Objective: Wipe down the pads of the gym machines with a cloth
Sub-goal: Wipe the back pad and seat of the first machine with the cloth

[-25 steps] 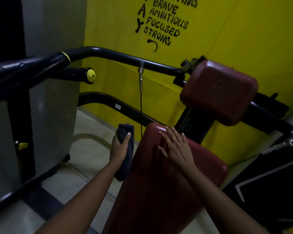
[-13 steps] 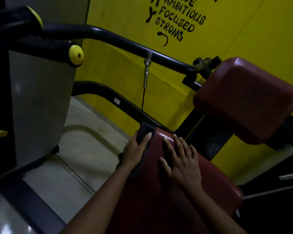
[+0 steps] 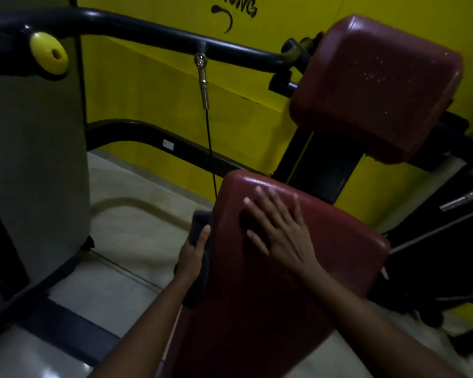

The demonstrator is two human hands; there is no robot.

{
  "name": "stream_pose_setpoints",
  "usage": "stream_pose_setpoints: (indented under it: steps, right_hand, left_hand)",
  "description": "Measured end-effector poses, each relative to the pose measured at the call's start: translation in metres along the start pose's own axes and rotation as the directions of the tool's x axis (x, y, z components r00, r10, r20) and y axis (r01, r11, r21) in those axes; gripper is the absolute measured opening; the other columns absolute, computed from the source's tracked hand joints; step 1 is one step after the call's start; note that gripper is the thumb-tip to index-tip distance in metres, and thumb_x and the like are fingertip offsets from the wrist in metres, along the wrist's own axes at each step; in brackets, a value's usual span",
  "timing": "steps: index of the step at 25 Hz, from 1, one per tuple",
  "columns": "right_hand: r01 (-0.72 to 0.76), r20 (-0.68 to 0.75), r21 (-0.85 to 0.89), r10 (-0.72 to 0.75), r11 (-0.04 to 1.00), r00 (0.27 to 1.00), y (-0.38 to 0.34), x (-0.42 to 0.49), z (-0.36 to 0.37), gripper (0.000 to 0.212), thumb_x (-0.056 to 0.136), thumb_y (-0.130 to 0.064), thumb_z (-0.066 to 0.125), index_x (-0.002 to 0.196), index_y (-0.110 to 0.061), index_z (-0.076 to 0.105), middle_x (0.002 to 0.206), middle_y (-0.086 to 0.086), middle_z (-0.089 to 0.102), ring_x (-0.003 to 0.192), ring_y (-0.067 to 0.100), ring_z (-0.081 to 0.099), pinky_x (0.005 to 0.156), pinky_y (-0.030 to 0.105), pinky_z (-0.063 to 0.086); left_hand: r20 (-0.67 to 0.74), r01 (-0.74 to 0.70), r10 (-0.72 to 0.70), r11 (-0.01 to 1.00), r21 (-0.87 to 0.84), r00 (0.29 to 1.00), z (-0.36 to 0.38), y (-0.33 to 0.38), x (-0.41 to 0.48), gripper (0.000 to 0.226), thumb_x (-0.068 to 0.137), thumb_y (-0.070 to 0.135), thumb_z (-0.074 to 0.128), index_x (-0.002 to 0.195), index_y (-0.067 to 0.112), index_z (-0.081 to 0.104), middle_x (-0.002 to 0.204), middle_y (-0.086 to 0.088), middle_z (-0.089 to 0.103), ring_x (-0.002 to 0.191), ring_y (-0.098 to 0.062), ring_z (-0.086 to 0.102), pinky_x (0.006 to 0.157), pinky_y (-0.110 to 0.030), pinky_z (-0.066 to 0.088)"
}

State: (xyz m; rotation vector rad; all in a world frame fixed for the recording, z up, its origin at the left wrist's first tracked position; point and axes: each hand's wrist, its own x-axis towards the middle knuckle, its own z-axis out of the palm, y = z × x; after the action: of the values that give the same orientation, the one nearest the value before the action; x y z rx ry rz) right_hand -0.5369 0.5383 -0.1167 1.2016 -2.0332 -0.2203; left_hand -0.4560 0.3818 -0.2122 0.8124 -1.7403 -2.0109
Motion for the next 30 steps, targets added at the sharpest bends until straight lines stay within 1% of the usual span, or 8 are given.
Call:
stream_pose_setpoints:
  steps: [4, 7, 9, 14, 19, 25, 28, 30]
  right_hand:
    - [0.168, 0.02, -0.001, -0.168, 0.986, 0.986, -0.056, -0.056, 0.021, 0.055, 0.093, -0.041, 0.04, 0.146, -0.027, 0.029, 0.154, 0.003, 0.024, 0.143, 0.023, 0.016, 0.115, 0.048, 0.009]
    - [0.177, -0.006, -0.091, -0.178, 0.98, 0.984, -0.059, -0.063, 0.036, 0.055, 0.094, -0.041, 0.037, 0.146, -0.024, 0.029, 0.153, 0.005, 0.026, 0.142, 0.026, 0.021, 0.113, 0.051, 0.015]
    - [0.17, -0.04, -0.107, -0.175, 0.98, 0.984, -0.063, -0.062, 0.034, 0.054, 0.095, -0.04, 0.037, 0.145, -0.024, 0.03, 0.152, 0.006, 0.028, 0.141, 0.026, 0.023, 0.112, 0.052, 0.02]
    - [0.151, -0.039, -0.085, -0.155, 0.985, 0.987, -0.063, -0.061, 0.028, 0.053, 0.095, -0.036, 0.038, 0.146, -0.025, 0.028, 0.153, 0.004, 0.025, 0.142, 0.024, 0.02, 0.115, 0.049, 0.012]
    - [0.248, 0.057, -0.03, -0.247, 0.968, 0.967, -0.103, -0.13, 0.053, 0.055, 0.092, -0.034, 0.041, 0.146, -0.026, 0.029, 0.154, 0.001, 0.023, 0.144, 0.021, 0.015, 0.117, 0.045, 0.001]
    - [0.296, -0.036, -0.198, -0.308, 0.935, 0.951, -0.107, -0.148, 0.082, 0.054, 0.094, -0.036, 0.033, 0.146, -0.022, 0.029, 0.153, 0.0, 0.026, 0.141, 0.025, 0.019, 0.116, 0.048, 0.007]
    - [0.38, -0.015, -0.216, -0.392, 0.9, 0.92, -0.109, -0.154, 0.087, 0.055, 0.094, -0.033, 0.034, 0.147, -0.018, 0.027, 0.154, 0.001, 0.026, 0.141, 0.024, 0.022, 0.116, 0.048, 0.006]
    - [0.494, 0.054, -0.183, -0.493, 0.85, 0.869, -0.111, -0.158, 0.091, 0.058, 0.093, -0.032, 0.035, 0.147, -0.016, 0.025, 0.154, 0.004, 0.023, 0.142, 0.024, 0.018, 0.117, 0.049, 0.0]
  left_hand:
    - [-0.065, 0.201, -0.201, 0.98, -0.01, 0.977, -0.009, -0.087, -0.007, 0.117, 0.046, 0.097, 0.034, 0.114, 0.006, 0.062, 0.111, -0.02, 0.066, 0.106, -0.036, 0.06, 0.096, -0.05, 0.046]
    - [-0.065, 0.303, -0.307, 0.951, -0.054, 0.95, -0.015, -0.138, -0.022, 0.082, 0.081, 0.075, 0.036, 0.119, 0.006, 0.059, 0.12, -0.019, 0.062, 0.111, -0.033, 0.057, 0.099, -0.04, 0.043]
    - [-0.082, 0.332, -0.337, 0.94, -0.075, 0.938, -0.018, -0.156, -0.025, 0.065, 0.09, 0.059, 0.035, 0.119, 0.005, 0.058, 0.119, -0.02, 0.062, 0.11, -0.033, 0.058, 0.095, -0.038, 0.044]
    - [-0.115, 0.16, -0.179, 0.975, -0.157, 0.977, -0.01, -0.114, -0.02, 0.063, 0.085, 0.057, 0.045, 0.121, 0.006, 0.058, 0.118, -0.017, 0.063, 0.111, -0.031, 0.058, 0.099, -0.048, 0.044]
    - [-0.13, 0.144, -0.158, 0.983, -0.114, 0.979, -0.011, -0.129, -0.028, 0.046, 0.096, 0.041, 0.039, 0.127, 0.008, 0.051, 0.116, -0.005, 0.057, 0.105, -0.018, 0.052, 0.086, -0.028, 0.038]
    - [-0.179, 0.29, -0.31, 0.948, -0.129, 0.934, -0.02, -0.23, -0.027, 0.057, 0.088, 0.057, 0.037, 0.107, 0.009, 0.061, 0.109, -0.013, 0.065, 0.102, -0.029, 0.061, 0.092, -0.037, 0.046]
    - [-0.182, 0.378, -0.406, 0.91, -0.169, 0.896, -0.027, -0.262, -0.037, 0.072, 0.081, 0.066, 0.037, 0.124, 0.011, 0.056, 0.125, -0.015, 0.059, 0.118, -0.03, 0.053, 0.106, -0.042, 0.038]
    - [-0.164, 0.404, -0.429, 0.9, -0.167, 0.888, -0.029, -0.258, -0.039, 0.081, 0.076, 0.071, 0.041, 0.127, 0.01, 0.054, 0.127, -0.015, 0.059, 0.119, -0.031, 0.053, 0.106, -0.044, 0.038]
